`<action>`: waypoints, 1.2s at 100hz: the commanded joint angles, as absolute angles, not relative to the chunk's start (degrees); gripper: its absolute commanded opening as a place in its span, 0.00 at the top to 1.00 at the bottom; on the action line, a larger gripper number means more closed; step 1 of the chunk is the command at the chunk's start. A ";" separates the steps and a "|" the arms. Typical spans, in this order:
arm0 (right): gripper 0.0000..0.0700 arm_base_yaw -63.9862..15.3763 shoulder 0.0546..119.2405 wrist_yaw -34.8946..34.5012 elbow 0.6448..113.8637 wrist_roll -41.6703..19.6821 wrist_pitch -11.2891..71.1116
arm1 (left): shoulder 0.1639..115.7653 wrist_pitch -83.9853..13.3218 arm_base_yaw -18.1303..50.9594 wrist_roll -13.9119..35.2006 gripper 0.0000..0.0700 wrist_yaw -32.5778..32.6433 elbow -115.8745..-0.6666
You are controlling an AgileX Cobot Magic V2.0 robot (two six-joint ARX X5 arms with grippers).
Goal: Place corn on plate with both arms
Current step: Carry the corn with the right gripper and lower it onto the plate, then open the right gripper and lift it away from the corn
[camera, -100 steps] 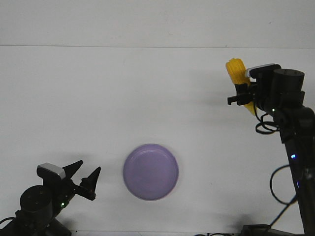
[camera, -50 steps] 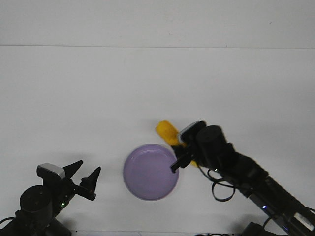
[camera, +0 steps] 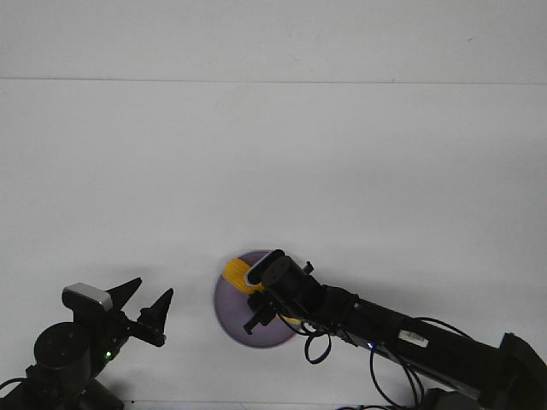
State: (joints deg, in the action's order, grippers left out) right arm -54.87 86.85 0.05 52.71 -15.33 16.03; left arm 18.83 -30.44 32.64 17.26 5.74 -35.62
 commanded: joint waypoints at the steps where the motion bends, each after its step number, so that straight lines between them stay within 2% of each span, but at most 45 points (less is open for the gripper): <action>1: 0.50 -55.55 88.07 -0.03 53.12 -16.21 15.46 | 19.09 -29.89 32.86 16.53 0.34 5.91 -36.14; 5: 0.37 -55.55 88.25 -0.05 53.12 -16.23 15.49 | 19.09 -29.91 32.86 16.53 0.34 6.09 -36.14; 9: 0.32 -55.55 88.25 -0.08 53.12 -16.25 15.49 | 19.09 -29.91 32.86 16.53 0.34 6.09 -36.14; 27: 0.32 -55.48 86.78 -2.13 53.47 -15.81 15.88 | 19.09 -29.91 32.86 16.53 0.34 6.09 -36.14; 42: 0.32 -55.42 79.46 -2.79 54.28 -9.39 15.97 | 19.09 -29.93 32.86 16.53 0.34 6.09 -36.14; 53: 0.33 -54.59 69.38 -2.42 54.43 -5.69 16.51 | 19.07 -29.93 32.86 16.53 0.34 6.15 -36.14; 64: 0.33 -53.58 58.15 2.92 54.41 -3.33 20.34 | 19.05 -29.91 32.86 16.51 0.34 6.22 -36.14; 83: 0.33 -52.56 40.82 15.57 53.54 -1.87 32.88 | 19.03 -29.85 32.86 16.51 0.34 6.22 -36.14; 96: 0.33 -52.42 31.73 16.97 50.09 -1.93 37.04 | 19.03 -29.58 32.86 16.49 0.34 6.22 -36.14; 100: 0.33 -52.42 29.41 17.04 48.69 -1.93 37.17 | 19.03 -29.47 32.86 16.47 0.38 6.22 -36.14; 102: 0.35 -52.42 28.34 17.02 47.97 -1.98 37.15 | 19.03 -29.45 32.86 16.45 0.44 6.20 -36.14; 106: 0.45 -52.42 26.37 17.04 46.70 -2.07 37.17 | 19.03 -29.45 32.86 16.03 0.64 6.20 -36.14; 111: 0.84 -52.42 24.51 16.99 45.39 -2.07 37.19 | 19.03 -29.45 32.86 15.55 1.00 6.15 -36.14; 113: 1.00 -52.42 23.94 16.91 44.91 -2.07 37.17 | 19.03 -29.45 32.86 15.62 1.00 6.17 -36.14; 114: 1.00 -52.42 23.70 16.80 44.73 -2.07 37.21 | 19.03 -29.45 32.86 15.59 0.97 6.17 -36.14; 120: 0.98 -52.42 22.68 16.71 43.81 -2.11 37.23 | 19.05 -29.34 32.86 15.42 0.99 6.20 -36.14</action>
State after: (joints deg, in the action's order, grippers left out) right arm -51.90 23.11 16.73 43.88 -2.61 37.95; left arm 18.83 -30.06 32.64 16.49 6.04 -35.62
